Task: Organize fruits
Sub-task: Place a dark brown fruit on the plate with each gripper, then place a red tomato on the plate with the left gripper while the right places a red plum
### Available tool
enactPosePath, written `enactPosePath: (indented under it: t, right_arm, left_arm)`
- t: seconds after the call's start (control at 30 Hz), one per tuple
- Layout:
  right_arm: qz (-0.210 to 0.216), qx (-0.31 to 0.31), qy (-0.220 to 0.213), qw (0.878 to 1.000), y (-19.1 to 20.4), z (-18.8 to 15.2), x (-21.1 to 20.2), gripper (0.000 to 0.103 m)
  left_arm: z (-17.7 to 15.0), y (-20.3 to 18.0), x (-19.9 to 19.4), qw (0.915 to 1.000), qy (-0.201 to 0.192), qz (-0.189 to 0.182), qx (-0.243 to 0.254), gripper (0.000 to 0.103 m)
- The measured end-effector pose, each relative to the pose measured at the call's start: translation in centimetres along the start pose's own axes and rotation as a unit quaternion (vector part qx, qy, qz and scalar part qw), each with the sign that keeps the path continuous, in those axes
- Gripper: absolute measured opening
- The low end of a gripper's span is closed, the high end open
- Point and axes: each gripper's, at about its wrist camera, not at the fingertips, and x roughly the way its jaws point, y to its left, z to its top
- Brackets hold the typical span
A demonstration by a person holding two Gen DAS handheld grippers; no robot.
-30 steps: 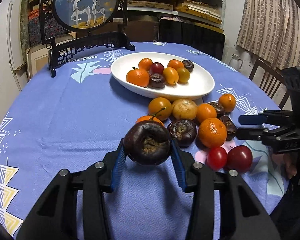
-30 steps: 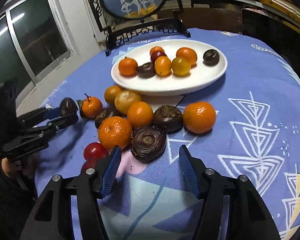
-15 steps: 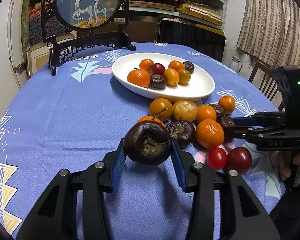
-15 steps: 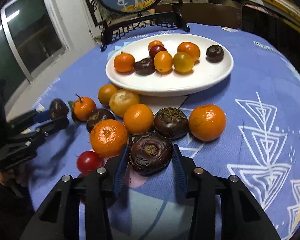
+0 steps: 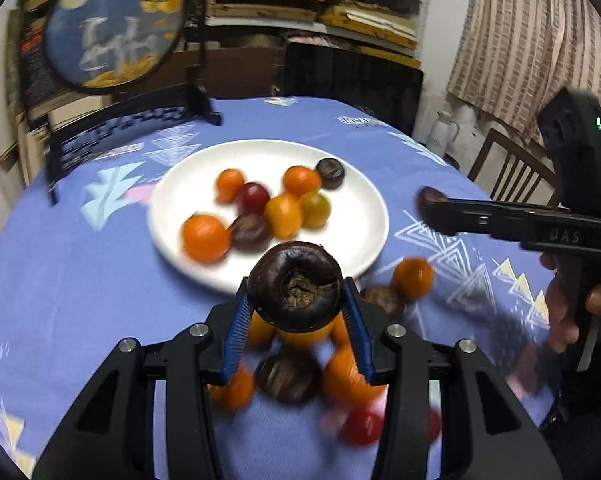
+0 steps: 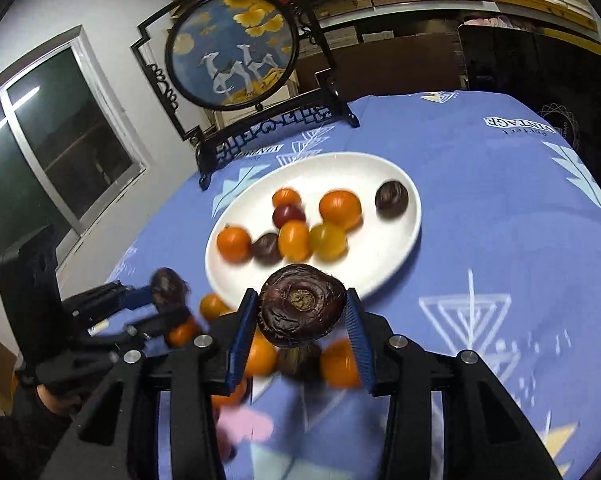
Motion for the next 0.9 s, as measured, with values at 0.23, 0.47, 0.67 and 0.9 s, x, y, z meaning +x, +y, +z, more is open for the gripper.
enactPosePath:
  t: [0.23, 0.47, 0.67, 0.9]
  right_arm:
    - [-0.011, 0.021, 0.004, 1.0, -1.6, 2.4, 4.0, 0.053]
    - [-0.003, 0.042, -0.014, 0.999, -2.8, 0.1, 2.3, 0.056]
    - [-0.022, 0.042, -0.009, 0.999, -2.9, -3.4, 0.1, 0.059]
    - [-0.025, 0.047, 0.002, 0.999, -2.8, -6.9, -1.2, 0.059]
  left_arm:
    - [2.4, 0.2, 5.7, 0.9986, 0.051, 0.007, -0.012, 0.06]
    - [0.3, -0.9, 1.7, 0.9998, 0.007, 0.01, 0.015, 0.076]
    - [-4.4, -2.4, -2.8, 0.9986, -0.003, 0.001, 0.053, 0.076]
    - [-9.0, -3.5, -6.1, 0.9981, 0.002, -0.025, 0.056, 0.067]
